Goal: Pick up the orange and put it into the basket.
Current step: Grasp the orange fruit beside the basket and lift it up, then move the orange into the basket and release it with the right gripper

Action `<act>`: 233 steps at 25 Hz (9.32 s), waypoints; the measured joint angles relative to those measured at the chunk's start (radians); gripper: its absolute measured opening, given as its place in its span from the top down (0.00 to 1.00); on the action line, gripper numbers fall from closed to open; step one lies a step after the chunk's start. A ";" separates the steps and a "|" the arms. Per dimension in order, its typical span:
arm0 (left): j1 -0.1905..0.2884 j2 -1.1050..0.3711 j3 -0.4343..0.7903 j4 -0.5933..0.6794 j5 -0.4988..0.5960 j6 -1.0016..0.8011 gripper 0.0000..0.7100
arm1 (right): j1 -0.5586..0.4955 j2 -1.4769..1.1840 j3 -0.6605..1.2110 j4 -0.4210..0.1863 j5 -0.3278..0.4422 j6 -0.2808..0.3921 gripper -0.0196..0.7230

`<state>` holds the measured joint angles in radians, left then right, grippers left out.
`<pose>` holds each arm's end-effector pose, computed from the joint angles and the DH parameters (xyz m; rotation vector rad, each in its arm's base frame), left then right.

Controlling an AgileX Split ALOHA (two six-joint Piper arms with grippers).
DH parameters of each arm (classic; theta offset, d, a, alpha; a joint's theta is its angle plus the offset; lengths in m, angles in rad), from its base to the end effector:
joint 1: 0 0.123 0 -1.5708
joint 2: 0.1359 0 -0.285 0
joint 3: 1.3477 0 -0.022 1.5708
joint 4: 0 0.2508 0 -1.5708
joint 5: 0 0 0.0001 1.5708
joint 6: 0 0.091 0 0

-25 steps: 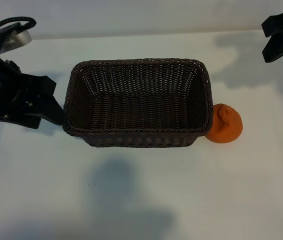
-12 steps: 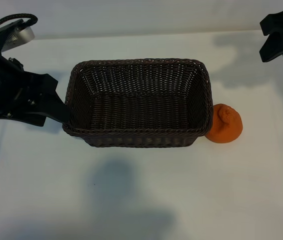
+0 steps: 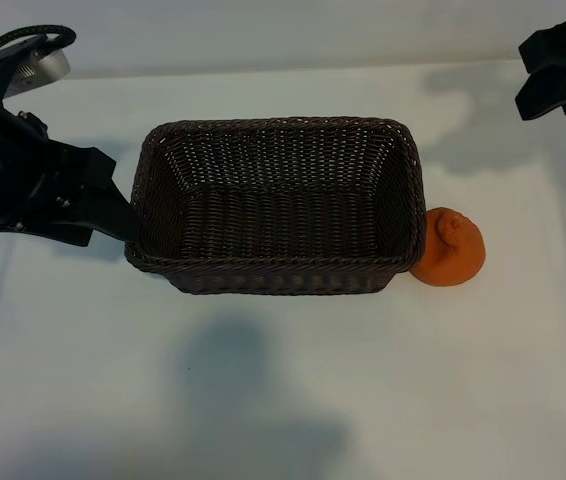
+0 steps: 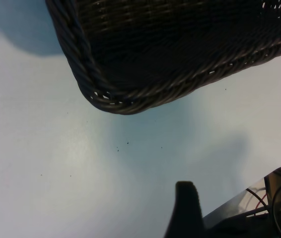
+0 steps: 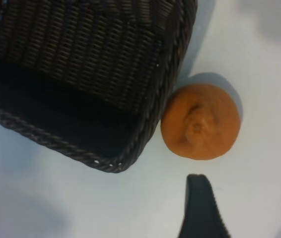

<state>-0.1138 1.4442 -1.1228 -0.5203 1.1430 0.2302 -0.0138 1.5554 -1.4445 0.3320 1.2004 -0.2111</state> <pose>0.2652 -0.0718 0.2925 0.2421 2.8314 -0.6988 0.3168 0.0233 0.3410 -0.1787 2.7301 0.3995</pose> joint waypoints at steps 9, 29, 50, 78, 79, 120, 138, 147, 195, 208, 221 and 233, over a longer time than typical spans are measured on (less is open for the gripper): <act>0.000 0.000 0.000 0.000 -0.002 0.022 0.19 | 0.000 0.105 0.000 -0.051 0.014 -0.026 0.26; 0.000 0.000 0.000 0.000 -0.030 0.026 0.19 | 0.000 0.166 0.148 -0.050 -0.092 -0.053 0.25; 0.000 0.000 0.000 0.000 -0.031 0.027 0.19 | 0.000 0.166 0.220 0.107 -0.231 -0.188 0.25; 0.000 0.000 0.000 -0.007 -0.060 0.025 0.19 | 0.087 0.346 0.277 0.097 -0.393 -0.219 0.25; 0.000 0.000 0.000 -0.007 -0.060 0.025 0.19 | 0.087 0.348 0.277 0.096 -0.394 -0.219 0.25; 0.000 0.000 0.000 -0.007 -0.079 0.029 0.20 | 0.087 0.180 0.217 -0.083 -0.208 -0.059 0.85; 0.000 0.000 0.000 -0.007 -0.079 0.029 0.20 | 0.087 0.014 0.100 -0.083 -0.095 -0.042 0.85; 0.000 0.000 0.000 -0.007 -0.079 0.029 0.20 | 0.087 0.013 0.099 -0.083 -0.065 -0.041 0.85; 0.000 0.000 0.000 -0.027 -0.078 0.048 0.20 | 0.507 0.266 -0.058 -0.031 -0.337 0.027 0.86; 0.000 0.000 0.000 -0.029 -0.078 0.048 0.20 | 0.507 0.360 -0.071 -0.098 -0.333 0.027 0.86; 0.000 0.000 0.000 -0.029 -0.078 0.051 0.20 | 0.507 0.447 -0.071 -0.127 -0.341 0.027 0.86; 0.000 0.000 0.000 -0.029 -0.079 0.051 0.20 | 0.507 0.457 -0.072 -0.128 -0.367 0.027 0.75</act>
<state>-0.1138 1.4442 -1.1228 -0.5496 1.0639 0.2808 0.4935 2.0128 -1.5166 0.2043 0.8337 -0.1840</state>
